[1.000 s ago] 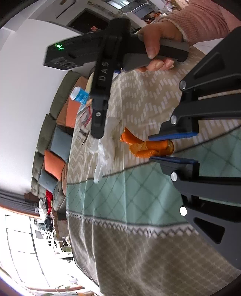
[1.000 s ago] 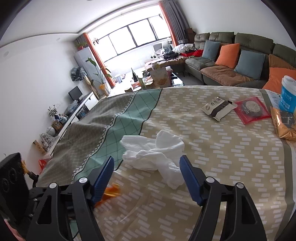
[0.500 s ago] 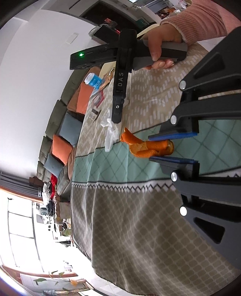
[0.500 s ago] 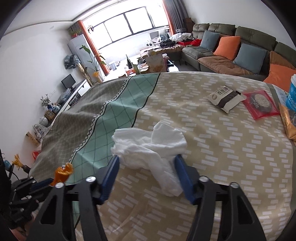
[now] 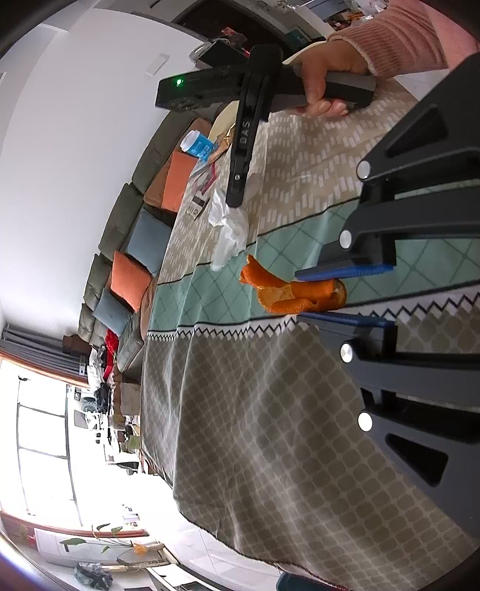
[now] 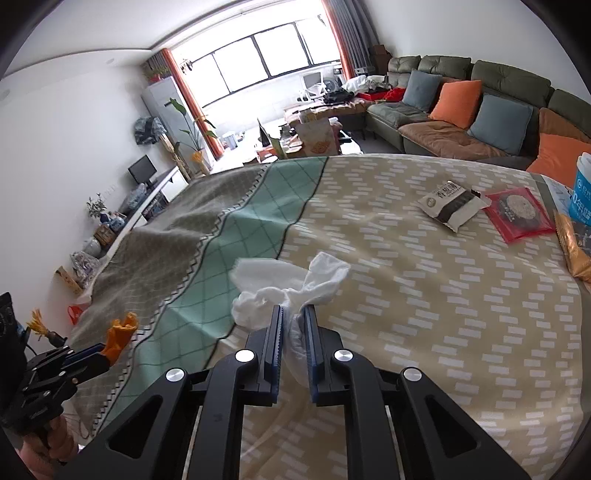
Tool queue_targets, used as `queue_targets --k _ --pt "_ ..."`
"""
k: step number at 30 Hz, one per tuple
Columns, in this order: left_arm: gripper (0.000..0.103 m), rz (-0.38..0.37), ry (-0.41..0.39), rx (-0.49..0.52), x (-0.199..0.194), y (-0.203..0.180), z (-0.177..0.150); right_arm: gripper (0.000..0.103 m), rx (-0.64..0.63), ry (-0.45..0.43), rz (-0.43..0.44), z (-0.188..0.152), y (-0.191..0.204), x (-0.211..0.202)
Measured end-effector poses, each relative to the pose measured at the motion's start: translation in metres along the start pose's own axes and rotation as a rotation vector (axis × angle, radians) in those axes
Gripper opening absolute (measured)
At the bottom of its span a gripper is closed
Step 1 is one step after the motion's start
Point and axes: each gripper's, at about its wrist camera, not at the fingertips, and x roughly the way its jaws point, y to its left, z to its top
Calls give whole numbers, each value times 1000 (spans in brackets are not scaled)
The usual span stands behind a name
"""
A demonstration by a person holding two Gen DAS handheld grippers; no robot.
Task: Collect trash
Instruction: 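Grasp the orange peel with the left tool while the right tool grasps the white tissue, then carry the orange peel and white tissue over to the teal bin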
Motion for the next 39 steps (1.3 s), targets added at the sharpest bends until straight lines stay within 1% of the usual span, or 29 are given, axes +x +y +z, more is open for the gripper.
queue_targets --k 8,14,21,32,39 --pt "18 22 -16 -14 -11 10 -4 11 8 -29 42 -6 10 -12" --pt "17 40 -28 -17 -18 14 -4 11 8 -71 108 -9 19 -28" --pt "17 63 -46 -22 -29 20 -4 11 -13 -111 165 -8 36 -44" --pt "18 101 -69 -31 -45 31 -6 10 -28 -114 255 -9 60 -45" --pt "18 129 -83 -48 -56 41 -7 11 -41 -99 293 -10 72 -39"
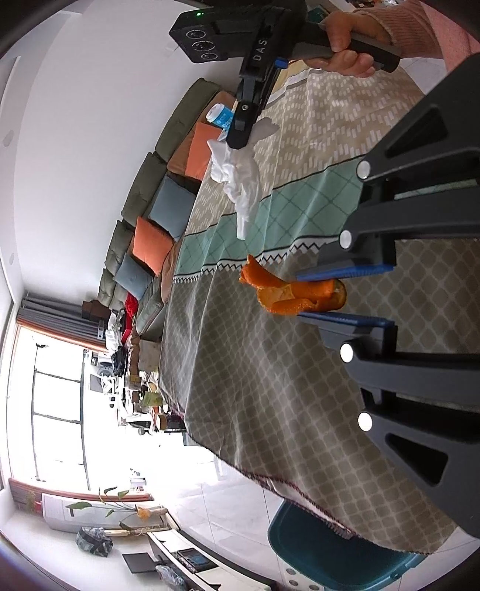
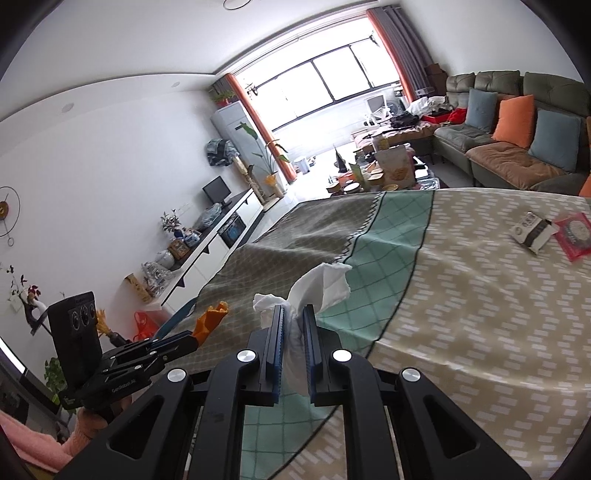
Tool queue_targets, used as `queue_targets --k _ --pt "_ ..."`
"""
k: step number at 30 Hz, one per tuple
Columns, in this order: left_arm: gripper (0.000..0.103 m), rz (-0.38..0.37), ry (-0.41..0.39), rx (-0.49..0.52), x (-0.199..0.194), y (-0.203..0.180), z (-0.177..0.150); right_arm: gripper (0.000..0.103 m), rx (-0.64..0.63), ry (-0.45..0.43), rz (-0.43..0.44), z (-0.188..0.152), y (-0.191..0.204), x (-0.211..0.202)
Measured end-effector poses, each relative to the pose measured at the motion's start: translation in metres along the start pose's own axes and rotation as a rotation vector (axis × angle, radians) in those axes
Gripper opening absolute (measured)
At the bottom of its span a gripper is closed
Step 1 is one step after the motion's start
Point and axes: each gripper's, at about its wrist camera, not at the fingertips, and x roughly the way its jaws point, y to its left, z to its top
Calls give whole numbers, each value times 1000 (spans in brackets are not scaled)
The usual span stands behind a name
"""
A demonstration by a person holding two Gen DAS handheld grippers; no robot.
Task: Collect trash
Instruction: 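Carry the orange peel and white tissue over to the teal bin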
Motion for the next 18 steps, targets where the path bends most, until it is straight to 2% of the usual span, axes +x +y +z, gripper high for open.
queue_targets --k 18 --pt "18 57 -27 -39 -20 27 -3 11 -22 24 74 -3 23 19"
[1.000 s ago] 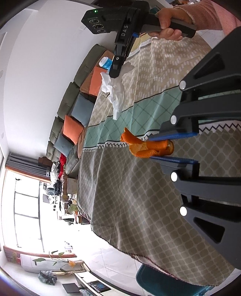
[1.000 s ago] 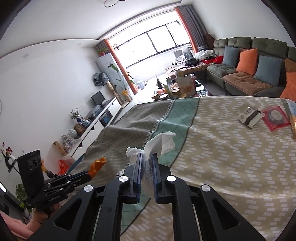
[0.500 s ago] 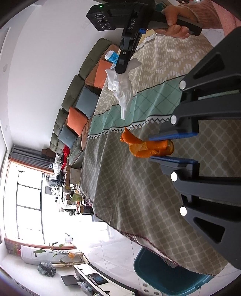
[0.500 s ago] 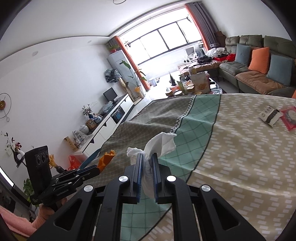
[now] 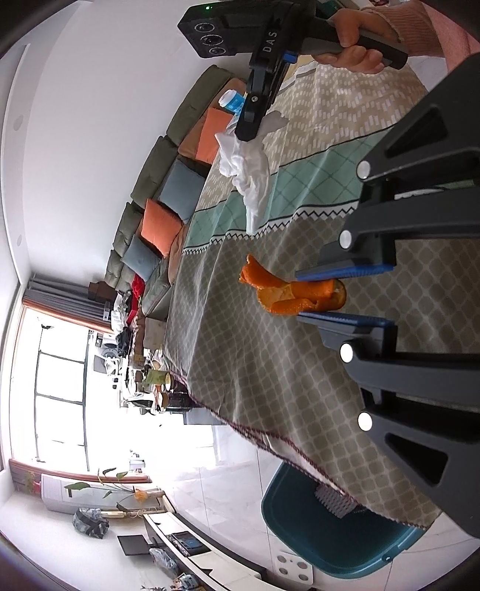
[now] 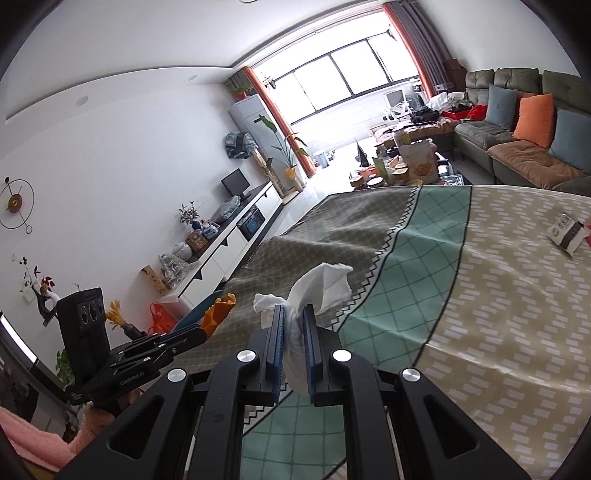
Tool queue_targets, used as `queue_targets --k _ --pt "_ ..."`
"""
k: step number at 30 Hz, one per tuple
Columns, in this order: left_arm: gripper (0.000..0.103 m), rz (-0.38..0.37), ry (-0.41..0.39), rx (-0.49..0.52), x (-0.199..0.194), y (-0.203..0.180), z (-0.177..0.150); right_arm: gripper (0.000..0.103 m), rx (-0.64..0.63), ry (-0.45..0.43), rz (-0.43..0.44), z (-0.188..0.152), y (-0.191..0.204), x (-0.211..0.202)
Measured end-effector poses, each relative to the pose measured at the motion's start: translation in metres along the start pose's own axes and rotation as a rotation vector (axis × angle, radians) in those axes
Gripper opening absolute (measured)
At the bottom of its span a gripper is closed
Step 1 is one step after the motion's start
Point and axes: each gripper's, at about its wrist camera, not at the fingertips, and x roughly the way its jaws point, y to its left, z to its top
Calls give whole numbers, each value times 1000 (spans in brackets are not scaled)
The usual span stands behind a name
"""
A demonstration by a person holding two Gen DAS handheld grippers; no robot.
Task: Collect trash
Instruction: 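Carry the orange peel and white tissue over to the teal bin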
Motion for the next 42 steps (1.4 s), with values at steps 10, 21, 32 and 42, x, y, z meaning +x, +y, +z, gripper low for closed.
queue_targets --k 10,21,32,42 --pt "18 33 -16 -28 -11 16 -1 11 -18 19 36 1 7 14" --pt "17 70 -32 -57 -23 36 -3 11 -44 42 78 3 19 30" --pt "17 105 -50 -78 -35 50 -2 11 -74 71 118 3 35 44" --pt "18 144 -68 -101 -45 64 -2 11 -109 105 157 3 53 61"
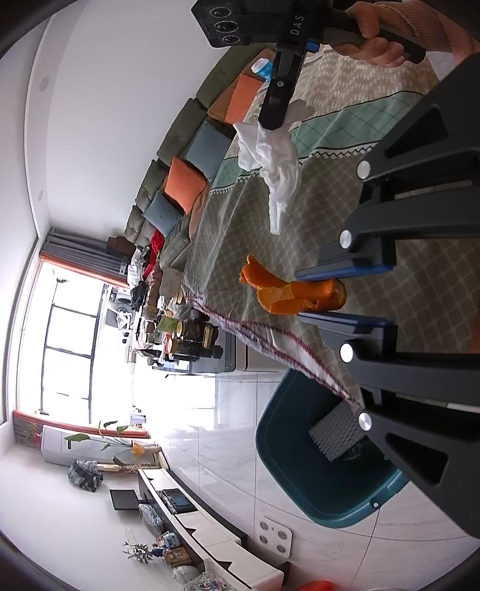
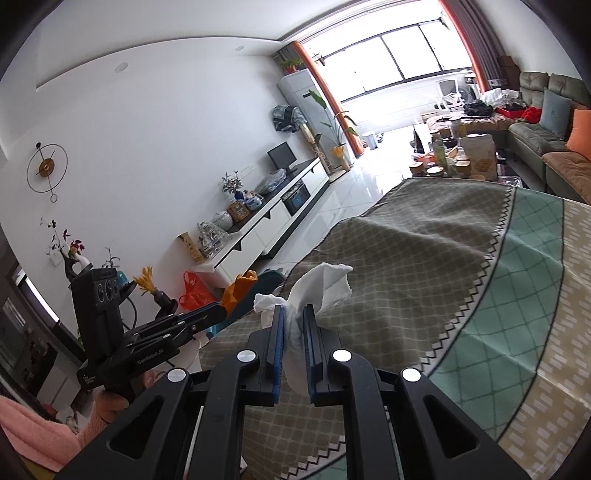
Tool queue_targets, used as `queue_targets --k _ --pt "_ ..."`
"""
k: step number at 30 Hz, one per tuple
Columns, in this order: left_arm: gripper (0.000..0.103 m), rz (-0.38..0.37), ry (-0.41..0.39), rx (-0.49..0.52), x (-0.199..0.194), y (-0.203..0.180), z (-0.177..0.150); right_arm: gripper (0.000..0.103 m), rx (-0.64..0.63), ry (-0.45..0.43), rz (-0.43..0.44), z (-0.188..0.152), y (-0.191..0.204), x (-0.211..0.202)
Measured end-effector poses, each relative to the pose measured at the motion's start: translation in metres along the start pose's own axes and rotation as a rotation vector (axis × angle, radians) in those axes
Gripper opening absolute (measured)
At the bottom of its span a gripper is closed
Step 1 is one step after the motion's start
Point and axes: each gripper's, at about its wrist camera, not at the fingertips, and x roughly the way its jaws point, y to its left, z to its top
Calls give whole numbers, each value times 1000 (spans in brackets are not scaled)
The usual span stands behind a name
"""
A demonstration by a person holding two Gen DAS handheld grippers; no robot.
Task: Collect trash
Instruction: 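Carry the orange peel and white tissue over to the teal bin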
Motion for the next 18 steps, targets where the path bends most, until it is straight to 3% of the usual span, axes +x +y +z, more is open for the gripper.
queue_targets --k 18 --pt "17 60 -23 -47 -11 28 1 11 -54 49 61 6 26 34"
